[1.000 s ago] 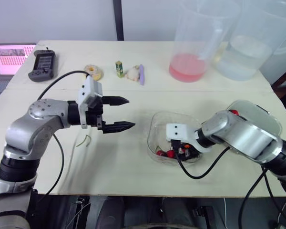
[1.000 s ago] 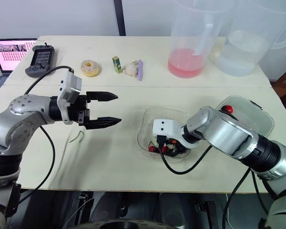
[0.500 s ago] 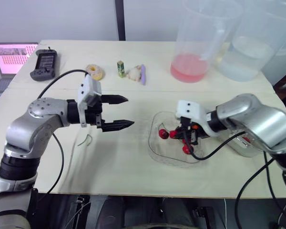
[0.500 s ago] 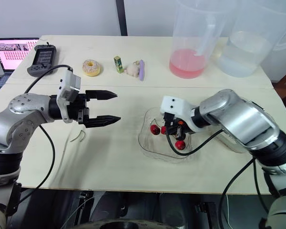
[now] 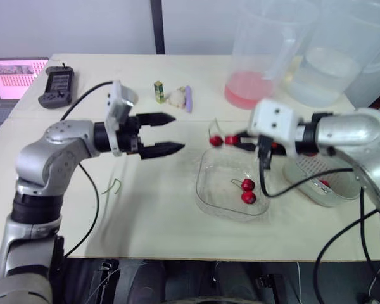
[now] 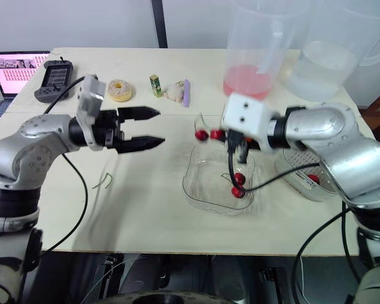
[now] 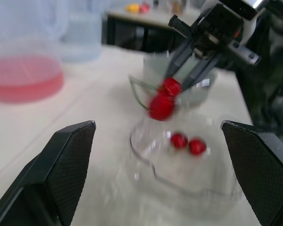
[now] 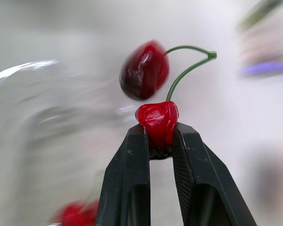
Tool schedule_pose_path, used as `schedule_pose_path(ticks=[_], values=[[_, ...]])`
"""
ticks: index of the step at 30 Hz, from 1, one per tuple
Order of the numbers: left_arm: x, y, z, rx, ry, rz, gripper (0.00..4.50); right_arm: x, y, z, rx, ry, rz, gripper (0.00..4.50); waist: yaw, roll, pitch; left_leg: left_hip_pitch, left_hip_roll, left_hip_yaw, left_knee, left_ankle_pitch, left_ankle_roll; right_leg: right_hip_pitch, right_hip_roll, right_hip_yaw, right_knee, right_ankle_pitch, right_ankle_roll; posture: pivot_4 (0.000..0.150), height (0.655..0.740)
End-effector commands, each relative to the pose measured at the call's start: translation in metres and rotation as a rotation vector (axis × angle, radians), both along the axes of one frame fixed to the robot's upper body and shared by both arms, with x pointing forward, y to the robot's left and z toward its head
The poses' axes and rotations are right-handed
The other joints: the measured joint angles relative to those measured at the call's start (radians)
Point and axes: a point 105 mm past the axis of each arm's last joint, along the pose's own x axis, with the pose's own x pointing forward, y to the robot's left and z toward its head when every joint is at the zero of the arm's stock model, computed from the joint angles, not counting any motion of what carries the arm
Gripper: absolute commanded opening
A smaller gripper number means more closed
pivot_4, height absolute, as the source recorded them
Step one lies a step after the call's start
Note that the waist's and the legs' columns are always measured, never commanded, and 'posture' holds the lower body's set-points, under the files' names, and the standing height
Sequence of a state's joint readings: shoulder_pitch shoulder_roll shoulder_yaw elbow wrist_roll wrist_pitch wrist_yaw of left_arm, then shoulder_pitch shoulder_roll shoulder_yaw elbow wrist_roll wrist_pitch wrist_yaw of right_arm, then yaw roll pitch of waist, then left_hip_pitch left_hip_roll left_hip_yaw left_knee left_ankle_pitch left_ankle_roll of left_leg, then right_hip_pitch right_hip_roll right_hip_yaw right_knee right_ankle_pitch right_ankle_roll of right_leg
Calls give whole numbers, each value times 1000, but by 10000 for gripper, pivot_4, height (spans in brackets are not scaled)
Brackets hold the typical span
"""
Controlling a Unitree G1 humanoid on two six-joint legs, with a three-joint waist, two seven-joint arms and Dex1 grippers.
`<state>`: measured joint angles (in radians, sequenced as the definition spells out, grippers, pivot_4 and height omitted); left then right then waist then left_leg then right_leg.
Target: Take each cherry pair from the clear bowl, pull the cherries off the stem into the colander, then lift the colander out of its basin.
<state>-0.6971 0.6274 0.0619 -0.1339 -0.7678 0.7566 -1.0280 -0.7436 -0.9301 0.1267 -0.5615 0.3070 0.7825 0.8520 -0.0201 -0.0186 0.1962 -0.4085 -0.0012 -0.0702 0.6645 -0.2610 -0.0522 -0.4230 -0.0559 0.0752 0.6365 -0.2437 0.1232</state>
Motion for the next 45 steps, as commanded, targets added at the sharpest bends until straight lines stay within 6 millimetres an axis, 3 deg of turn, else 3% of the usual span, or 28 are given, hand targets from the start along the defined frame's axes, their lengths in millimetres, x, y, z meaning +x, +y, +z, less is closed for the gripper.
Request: schedule_pose_path(ticks=[1, 4, 10, 23, 26, 33, 43, 45], values=[[6, 2, 30, -112, 4, 13, 45000, 8, -1, 30, 21, -250, -17, 3983, 0, 0, 0, 0, 0, 0, 0, 0, 0, 0, 0, 0, 0, 0, 0, 1500, 7400], [10, -6, 55, -219, 26, -21, 45000, 23, -4, 33, 34, -374, -69, 3983, 4, 0, 0, 0, 0, 0, 0, 0, 0, 0, 0, 0, 0, 0, 1, 1500, 7400], [17, -9, 77, -291, 27, -39, 45000, 25, 5, 43, -96, -689, -39, 3983, -3, 0, 0, 0, -1, 0, -1, 0, 0, -1, -1, 0, 0, 1, 1, 1500, 7400], [20, -30, 86, -302, 22, -101, 45000, 5, 39, 35, -6, -644, 109, 3983, 0, 0, 0, 0, -1, -1, 0, 1, -2, -1, 0, 0, 6, 1, 1, 1500, 7400], [24, -32, 80, -247, 15, -82, 36656, 4, 41, 36, 0, -643, 113, 3751, 0, 0, 0, 1, -2, -2, 0, 1, -2, -1, 0, 0, 7, 1, 1, 1500, 7400], [17, -36, 77, -218, 28, -131, 2255, 1, 41, 39, -11, -648, 120, 3751, -3, 0, 0, 2, -2, -2, 0, 2, -4, -1, 0, 0, 10, 1, 1, 1500, 7400], [13, -36, 76, -198, 46, -151, 974, 0, 38, 32, -71, -646, 135, 3751, -2, 0, 0, 2, -2, -3, 0, 3, -4, -1, 0, 0, 10, 1, 1, 1500, 7400], [15, -37, 75, -191, 39, -144, 0, 0, 36, 33, -43, -615, 127, 12234, -2, 0, 0, 2, -2, -3, 0, 3, -4, -1, 0, 0, 10, 1, 1, 1500, 7400]])
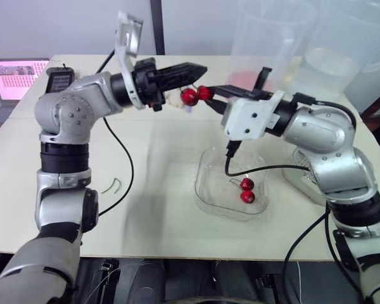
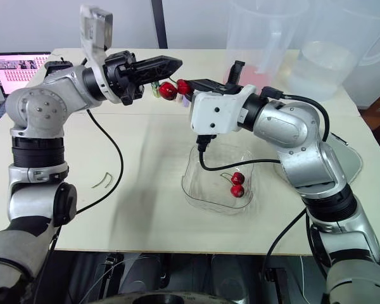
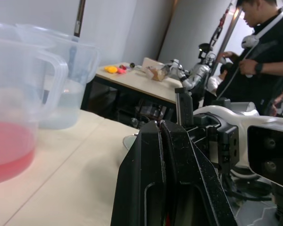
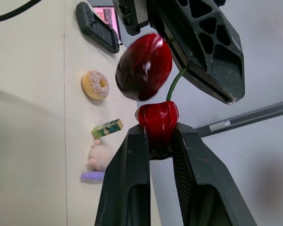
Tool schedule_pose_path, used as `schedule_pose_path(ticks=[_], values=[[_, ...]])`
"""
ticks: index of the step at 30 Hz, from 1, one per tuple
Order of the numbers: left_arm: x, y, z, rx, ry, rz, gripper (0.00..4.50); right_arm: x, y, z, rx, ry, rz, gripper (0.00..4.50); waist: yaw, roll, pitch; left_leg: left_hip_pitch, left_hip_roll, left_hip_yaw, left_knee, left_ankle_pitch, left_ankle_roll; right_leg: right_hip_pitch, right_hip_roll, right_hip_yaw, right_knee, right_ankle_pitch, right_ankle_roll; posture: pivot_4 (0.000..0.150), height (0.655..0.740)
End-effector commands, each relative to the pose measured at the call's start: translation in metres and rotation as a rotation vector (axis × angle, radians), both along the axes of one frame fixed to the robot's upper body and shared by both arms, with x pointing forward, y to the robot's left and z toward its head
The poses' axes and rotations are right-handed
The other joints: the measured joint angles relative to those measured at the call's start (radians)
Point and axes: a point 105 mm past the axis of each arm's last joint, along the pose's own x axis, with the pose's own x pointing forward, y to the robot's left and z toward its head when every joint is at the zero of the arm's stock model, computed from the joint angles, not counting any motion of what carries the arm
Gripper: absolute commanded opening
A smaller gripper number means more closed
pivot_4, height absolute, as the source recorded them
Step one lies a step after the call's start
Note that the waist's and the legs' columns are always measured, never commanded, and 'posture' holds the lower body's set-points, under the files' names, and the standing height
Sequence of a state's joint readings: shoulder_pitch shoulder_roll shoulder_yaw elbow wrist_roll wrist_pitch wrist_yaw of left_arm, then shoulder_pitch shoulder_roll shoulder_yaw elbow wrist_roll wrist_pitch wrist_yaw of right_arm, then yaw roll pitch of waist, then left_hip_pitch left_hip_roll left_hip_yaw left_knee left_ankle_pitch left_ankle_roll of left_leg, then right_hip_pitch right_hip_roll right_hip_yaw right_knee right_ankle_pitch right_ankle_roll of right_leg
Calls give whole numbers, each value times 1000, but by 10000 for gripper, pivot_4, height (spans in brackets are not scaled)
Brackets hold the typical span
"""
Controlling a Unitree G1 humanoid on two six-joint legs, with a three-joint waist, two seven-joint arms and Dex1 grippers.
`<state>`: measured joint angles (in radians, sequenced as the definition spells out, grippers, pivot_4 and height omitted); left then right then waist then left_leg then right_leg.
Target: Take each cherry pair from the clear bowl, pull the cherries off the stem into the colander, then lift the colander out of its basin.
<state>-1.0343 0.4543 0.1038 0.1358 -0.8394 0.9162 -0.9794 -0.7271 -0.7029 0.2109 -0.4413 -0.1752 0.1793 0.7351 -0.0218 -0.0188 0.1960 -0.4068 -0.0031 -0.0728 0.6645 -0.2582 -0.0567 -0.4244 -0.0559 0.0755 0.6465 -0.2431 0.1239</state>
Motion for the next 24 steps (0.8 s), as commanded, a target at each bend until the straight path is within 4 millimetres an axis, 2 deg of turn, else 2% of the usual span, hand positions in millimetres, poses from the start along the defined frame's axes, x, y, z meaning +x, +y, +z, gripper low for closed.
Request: schedule_pose_path(ticks=[1, 6, 7, 10, 11, 13, 18, 24], values=[[-7, 0, 13, 1, -74, -8, 0, -11, -5, 15, 76, 24, 13, 15247, 0, 0, 0, 0, 0, 0, 0, 0, 0, 0, 0, 0, 0, 0, 0, 1500, 7400], [-8, 3, 21, 3, -108, -19, 0, -21, -33, 12, 238, 304, -14, 38732, 4, 0, 0, -1, 0, -2, 0, 0, 0, 0, 0, -1, 0, 0, 0, 1500, 7400], [-9, 2, 22, 2, -113, -28, 0, -18, -41, 7, 271, 402, -53, 38732, 5, 0, 0, -1, 0, -2, 0, 0, 0, 0, 0, -1, 0, 0, 0, 1500, 7400], [-17, 0, 19, 22, -130, -76, 0, -17, -56, 15, 566, 581, -34, 38732, 3, 0, 0, 0, 0, -3, 0, 0, 0, 2, 0, -1, 0, 0, 0, 1500, 7400], [-21, -1, 17, 34, -139, -96, 0, -20, -56, 16, 606, 667, 9, 38732, 1, 0, 0, 0, 0, -3, 0, 1, 1, 2, 0, -1, 0, 0, 0, 1500, 7400], [-28, -3, 14, 51, -150, -141, 0, -34, -52, 10, 557, 884, 131, 38732, 0, 2, 1, 0, 0, -3, 0, 1, 2, 1, 1, -1, 1, 0, -1, 1500, 7400], [-39, -6, 10, 64, -146, -209, 0, -39, -50, 5, 526, 953, 167, 38732, 0, 1, 1, 0, 0, -3, 0, 1, 2, 1, 1, -1, 0, 0, -1, 1500, 7400], [-50, -8, 5, 84, -153, -254, 0, -40, -30, 5, 551, 1026, 284, 38732, -4, 1, 1, 0, 0, -2, 0, 1, 2, 1, 1, -1, 0, 0, -1, 1500, 7400]])
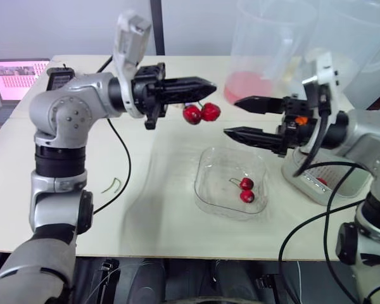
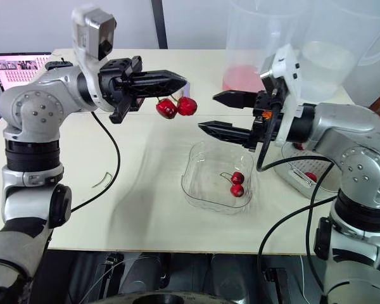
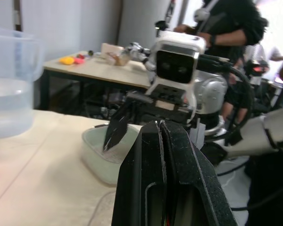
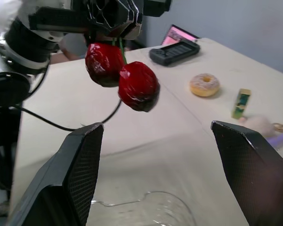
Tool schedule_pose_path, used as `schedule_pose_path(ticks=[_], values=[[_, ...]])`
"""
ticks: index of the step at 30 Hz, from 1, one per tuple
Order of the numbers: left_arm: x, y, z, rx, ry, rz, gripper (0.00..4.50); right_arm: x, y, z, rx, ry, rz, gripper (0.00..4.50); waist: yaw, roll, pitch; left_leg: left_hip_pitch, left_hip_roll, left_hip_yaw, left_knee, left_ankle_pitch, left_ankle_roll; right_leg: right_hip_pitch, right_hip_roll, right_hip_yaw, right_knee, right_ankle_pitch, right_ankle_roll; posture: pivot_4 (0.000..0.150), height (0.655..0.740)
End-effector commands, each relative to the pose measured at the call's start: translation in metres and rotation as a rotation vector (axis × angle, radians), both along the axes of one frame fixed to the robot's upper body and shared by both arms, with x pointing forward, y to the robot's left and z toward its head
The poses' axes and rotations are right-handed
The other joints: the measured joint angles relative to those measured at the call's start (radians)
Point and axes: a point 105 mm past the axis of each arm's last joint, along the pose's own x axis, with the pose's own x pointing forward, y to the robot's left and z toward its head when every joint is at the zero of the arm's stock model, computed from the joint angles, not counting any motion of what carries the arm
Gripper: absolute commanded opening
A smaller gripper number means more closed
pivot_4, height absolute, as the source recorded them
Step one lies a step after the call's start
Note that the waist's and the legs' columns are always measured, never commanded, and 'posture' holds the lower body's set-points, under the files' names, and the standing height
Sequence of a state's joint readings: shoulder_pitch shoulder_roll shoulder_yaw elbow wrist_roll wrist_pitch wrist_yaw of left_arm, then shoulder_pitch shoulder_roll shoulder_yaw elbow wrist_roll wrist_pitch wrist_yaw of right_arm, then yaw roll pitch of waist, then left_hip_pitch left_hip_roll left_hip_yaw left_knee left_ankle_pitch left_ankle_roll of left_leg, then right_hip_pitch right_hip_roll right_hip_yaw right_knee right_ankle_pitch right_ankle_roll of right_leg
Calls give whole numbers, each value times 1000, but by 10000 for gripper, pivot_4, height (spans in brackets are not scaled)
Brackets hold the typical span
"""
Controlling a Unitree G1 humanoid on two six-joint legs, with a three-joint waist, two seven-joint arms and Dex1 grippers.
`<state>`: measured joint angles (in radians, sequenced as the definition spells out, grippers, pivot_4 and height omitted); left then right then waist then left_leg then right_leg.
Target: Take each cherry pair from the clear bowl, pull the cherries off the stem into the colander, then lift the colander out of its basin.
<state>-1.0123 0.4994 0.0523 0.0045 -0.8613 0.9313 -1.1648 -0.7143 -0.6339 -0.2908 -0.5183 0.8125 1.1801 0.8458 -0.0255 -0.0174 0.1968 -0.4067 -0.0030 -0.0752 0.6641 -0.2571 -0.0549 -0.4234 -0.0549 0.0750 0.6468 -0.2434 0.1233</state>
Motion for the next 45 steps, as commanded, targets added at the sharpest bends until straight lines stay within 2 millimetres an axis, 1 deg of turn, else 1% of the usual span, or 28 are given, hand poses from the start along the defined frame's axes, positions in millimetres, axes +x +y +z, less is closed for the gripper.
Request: schedule_pose_path(ticks=[1, 4, 8, 11, 12, 14, 15, 16, 23, 26, 31, 32, 34, 35, 36, 38, 39, 42, 44, 45], values=[[-11, -1, 6, -1, -44, -31, 0, -4, 11, 6, 28, -14, 51, 38732, 0, 0, 0, 0, 0, 0, 0, 0, 0, 0, 0, 0, 0, 0, 0, 1500, 7400], [-12, 0, 9, -23, -39, -33, 0, -6, 20, 5, 46, 22, 108, 38732, 0, 0, 0, 0, 0, 0, 0, 0, 0, 0, 0, 0, 0, 0, 0, 1500, 7400], [-13, 0, 8, -21, -37, -31, 0, -7, 28, 6, 58, 35, 142, 38732, -1, 0, 0, 0, 0, 0, 0, 0, 0, 0, 0, 0, 0, 0, 0, 1500, 7400], [-14, 0, 7, -25, -19, -42, 0, -7, 33, 8, 77, 38, 156, 30499, -2, 0, 0, 0, 0, 0, 0, 0, 0, 0, 0, 0, 0, 0, 0, 1500, 7400], [-14, 0, 6, -23, -17, -44, 0, -8, 35, 9, 81, 41, 162, 25375, -2, 0, 0, 0, 0, 0, 0, 0, 0, 0, 0, 0, 0, 0, 0, 1500, 7400], [-14, 0, 6, -22, -16, -44, 0, -9, 35, 9, 82, 43, 167, 16498, -4, 0, 0, 0, 0, 0, 0, 0, 0, 0, 0, 0, 0, 0, 0, 1500, 7400], [-14, 0, 6, -22, -16, -44, 0, -9, 35, 9, 81, 43, 166, 10798, -5, 0, 0, 0, 0, 0, 0, 0, 0, 0, 0, 0, 0, 0, 0, 1500, 7400], [-14, 0, 6, -23, -16, -45, 0, -9, 35, 8, 80, 46, 163, 6933, -6, 0, 0, -1, 0, 0, 0, 0, 0, 0, 0, 0, 0, 0, 0, 1500, 7400], [-13, 0, 6, -24, -14, -47, 0, -9, 26, -2, 35, 73, 127, 6933, -17, 0, 0, -1, 0, 0, 0, 0, 0, 0, 0, 0, -1, 0, 0, 1500, 7400], [-13, 0, 6, -26, -16, -48, 0, -10, 17, -10, 16, 102, 110, 6933, -17, 0, 0, -1, 0, 0, 0, 0, 0, 0, 0, 0, -1, 0, 0, 1500, 7400], [-13, 0, 6, -28, -19, -45, 0, -15, -11, -25, -39, 165, 46, 6933, -15, 0, 0, -1, 0, 0, 0, 0, 0, 0, 0, 0, -2, 0, 0, 1500, 7400], [-13, 0, 6, -28, -19, -44, 0, -15, -16, -27, -50, 170, 30, 6933, -15, 0, 0, -1, 0, 0, 0, 0, 0, 0, 0, 0, -2, 0, 0, 1500, 7400], [-12, 0, 6, -30, -20, -41, 0, -13, -34, -25, -69, 168, -37, 6933, -15, 0, 0, -1, 0, 0, 0, 0, 0, 0, 0, 0, -3, 0, 0, 1500, 7400], [-12, 0, 6, -32, -20, -39, 0, -11, -45, -22, -84, 159, -80, 6933, -15, 0, 0, -1, 0, 0, 0, 0, 0, 0, 0, 0, -3, 0, 0, 1500, 7400], [-12, 0, 6, -34, -20, -37, 0, -8, -62, -19, -112, 148, -147, 6933, -15, 0, 0, -1, 0, 0, 0, 0, 0, 0, 0, 0, -3, 0, 0, 1500, 7400], [-11, 0, 6, -36, -20, -33, 0, -4, -84, -16, -160, 131, -235, 6933, -15, 0, 0, -1, 0, 1, 0, 0, 0, 0, 0, 0, -3, 0, 0, 1500, 7400], [-11, 1, 5, -37, -20, -28, 0, 1, -102, -18, -210, 128, -311, 6933, -15, 0, 0, -1, 0, 1, 0, 0, 0, 0, 0, 0, -4, 0, 0, 1500, 7400], [-10, 1, 3, -40, -21, -19, 0, 13, -151, -28, -368, 125, -503, 6933, -16, -1, 0, -1, 0, 1, 0, 0, 0, 0, 0, 0, -5, -1, 0, 1500, 7400], [-9, 0, 2, -44, -23, -13, 0, 17, -184, -43, -477, 155, -606, 6933, -16, -1, 0, -1, 0, 3, 0, 0, 0, 0, 0, 1, -6, -1, 0, 1500, 7400], [-9, 0, 1, -45, -25, -10, 0, 17, -195, -50, -519, 169, -632, 6933, -16, -1, 0, -1, 0, 4, 0, 0, 0, 0, 0, 2, -7, -1, 0, 1500, 7400]])
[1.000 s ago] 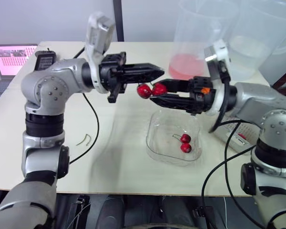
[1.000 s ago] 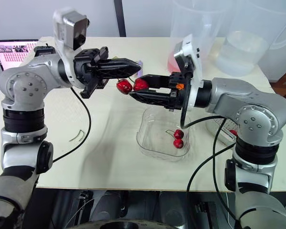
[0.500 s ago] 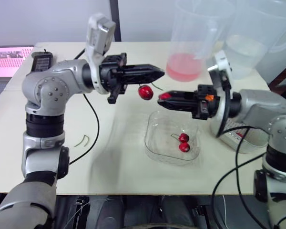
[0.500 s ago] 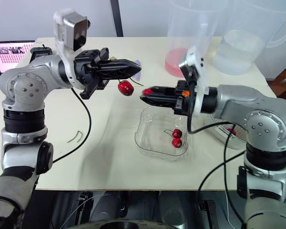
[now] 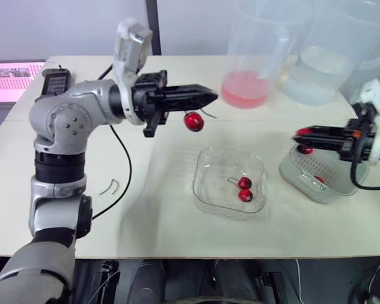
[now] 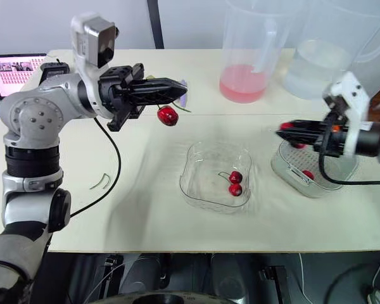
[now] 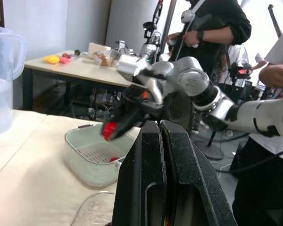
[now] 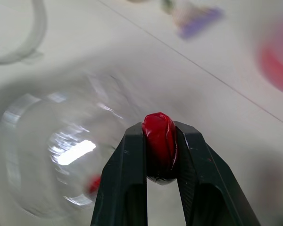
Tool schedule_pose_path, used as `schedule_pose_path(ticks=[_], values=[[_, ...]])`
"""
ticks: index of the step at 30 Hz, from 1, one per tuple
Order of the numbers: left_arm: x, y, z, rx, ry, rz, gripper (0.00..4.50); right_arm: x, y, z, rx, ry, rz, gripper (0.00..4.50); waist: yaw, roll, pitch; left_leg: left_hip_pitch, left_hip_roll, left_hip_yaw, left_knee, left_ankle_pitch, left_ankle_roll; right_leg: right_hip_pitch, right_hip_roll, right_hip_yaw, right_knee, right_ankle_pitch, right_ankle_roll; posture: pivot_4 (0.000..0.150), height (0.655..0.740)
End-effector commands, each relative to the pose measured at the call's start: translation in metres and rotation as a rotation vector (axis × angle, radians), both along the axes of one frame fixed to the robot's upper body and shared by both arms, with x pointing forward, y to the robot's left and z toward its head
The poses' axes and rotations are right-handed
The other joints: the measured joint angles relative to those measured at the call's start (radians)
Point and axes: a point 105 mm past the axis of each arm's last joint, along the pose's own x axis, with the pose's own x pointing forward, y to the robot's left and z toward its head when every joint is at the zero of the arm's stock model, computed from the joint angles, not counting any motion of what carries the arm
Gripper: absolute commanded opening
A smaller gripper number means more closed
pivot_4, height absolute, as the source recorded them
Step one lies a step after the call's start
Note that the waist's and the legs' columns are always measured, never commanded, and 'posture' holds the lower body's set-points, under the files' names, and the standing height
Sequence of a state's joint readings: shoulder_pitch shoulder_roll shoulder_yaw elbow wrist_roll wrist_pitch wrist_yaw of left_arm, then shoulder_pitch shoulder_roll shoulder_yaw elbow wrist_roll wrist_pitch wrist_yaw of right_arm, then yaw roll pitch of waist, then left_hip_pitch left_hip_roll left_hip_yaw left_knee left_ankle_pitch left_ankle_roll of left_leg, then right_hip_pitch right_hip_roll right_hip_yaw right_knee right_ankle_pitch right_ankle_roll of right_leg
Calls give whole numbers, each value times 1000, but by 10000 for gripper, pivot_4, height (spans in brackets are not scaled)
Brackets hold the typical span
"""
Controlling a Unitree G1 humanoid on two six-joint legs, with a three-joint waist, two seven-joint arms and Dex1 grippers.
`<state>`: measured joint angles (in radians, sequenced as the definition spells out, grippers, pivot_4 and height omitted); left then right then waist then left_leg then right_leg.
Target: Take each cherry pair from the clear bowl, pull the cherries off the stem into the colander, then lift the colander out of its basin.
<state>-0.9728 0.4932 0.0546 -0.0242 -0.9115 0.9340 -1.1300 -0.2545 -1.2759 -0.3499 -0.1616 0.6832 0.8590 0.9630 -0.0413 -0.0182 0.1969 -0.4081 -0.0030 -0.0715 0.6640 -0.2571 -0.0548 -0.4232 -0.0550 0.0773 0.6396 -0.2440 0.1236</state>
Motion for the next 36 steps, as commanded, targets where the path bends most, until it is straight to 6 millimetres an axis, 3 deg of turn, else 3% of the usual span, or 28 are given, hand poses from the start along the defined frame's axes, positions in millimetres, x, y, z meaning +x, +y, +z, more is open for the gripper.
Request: schedule_pose_path(ticks=[1, 2, 3, 6, 7, 10, 11, 15, 21, 23, 26, 32, 36], values=[[-5, 0, 6, -22, -55, 3, 0, 3, -35, -7, -142, -7, -75, 6933, -2, 0, 0, 0, 0, 0, 0, 0, 0, 0, 0, 0, 0, 0, 0, 1500, 7400], [-5, 0, 5, -25, -56, 9, 0, 3, -40, -12, -146, 9, -90, 6933, -4, 0, 0, 0, 0, 1, 0, 0, 0, 0, 0, 1, -1, 0, 0, 1500, 7400], [-4, 0, 5, -28, -57, 16, 0, 4, -44, -16, -127, 20, -108, 10104, -5, 0, 0, 0, 0, 2, 0, 0, 0, 0, 0, 2, -1, 0, 0, 1500, 7400], [-2, 1, 4, -33, -60, 38, 0, 6, -49, -18, -105, 31, -127, 21717, -4, 0, 0, 1, 0, 2, -1, 0, 0, 0, 0, 2, 0, 1, 1, 1500, 7400], [-1, 1, 4, -35, -60, 44, 0, 5, -50, -18, -119, 35, -127, 27691, -3, 0, 0, 1, 0, 2, -1, 0, 0, 0, 0, 2, 0, 1, 1, 1500, 7400], [0, 1, 4, -47, -63, 58, 0, 6, -50, -6, -116, 14, -122, 41850, -2, 0, 0, 1, 0, 2, -1, 0, 0, 0, 0, 2, 0, 1, 1, 1500, 7400], [1, 1, 4, -51, -64, 61, 0, 6, -48, 0, -107, -2, -117, 44732, -2, 0, 0, 1, 0, 2, -1, 0, 0, 0, 0, 2, 0, 1, 1, 1500, 7400], [3, 1, 4, -69, -54, 71, 0, 7, -27, 23, -64, -57, -42, 44732, -3, 0, 0, 1, 0, 2, -1, 0, 0, 0, 0, 2, 0, 1, 1, 1500, 7400], [5, -1, 7, -94, -42, 83, 0, -15, 74, 54, 252, -50, 346, 44732, -4, 1, 0, 1, 0, 1, -1, 0, 0, 0, 0, 2, 1, 1, 1, 1500, 7400], [3, -2, 6, -93, -36, 75, 0, -21, 112, 58, 341, -60, 474, 44732, -3, 0, 0, 1, 0, 0, -1, 0, 0, 0, 1, 2, 1, 1, 1, 1500, 7400], [2, -3, 6, -94, -31, 70, 0, -25, 151, 53, 425, -44, 584, 44732, 0, 0, 0, 1, 0, 0, 0, 0, 0, 0, 1, 1, 0, 1, 1, 1500, 7400], [0, -6, 6, -86, -32, 55, 0, -22, 190, 50, 540, -34, 650, 44732, 10, 0, 0, -1, 0, -2, -1, 0, 0, 0, 0, 0, 0, 1, 1, 1500, 7400], [-1, -7, 5, -73, -34, 39, 0, -14, 201, 54, 579, -40, 635, 44732, 8, 0, 0, -1, 0, -2, -1, 0, 0, 0, 0, -1, 0, 1, 1, 1500, 7400]])
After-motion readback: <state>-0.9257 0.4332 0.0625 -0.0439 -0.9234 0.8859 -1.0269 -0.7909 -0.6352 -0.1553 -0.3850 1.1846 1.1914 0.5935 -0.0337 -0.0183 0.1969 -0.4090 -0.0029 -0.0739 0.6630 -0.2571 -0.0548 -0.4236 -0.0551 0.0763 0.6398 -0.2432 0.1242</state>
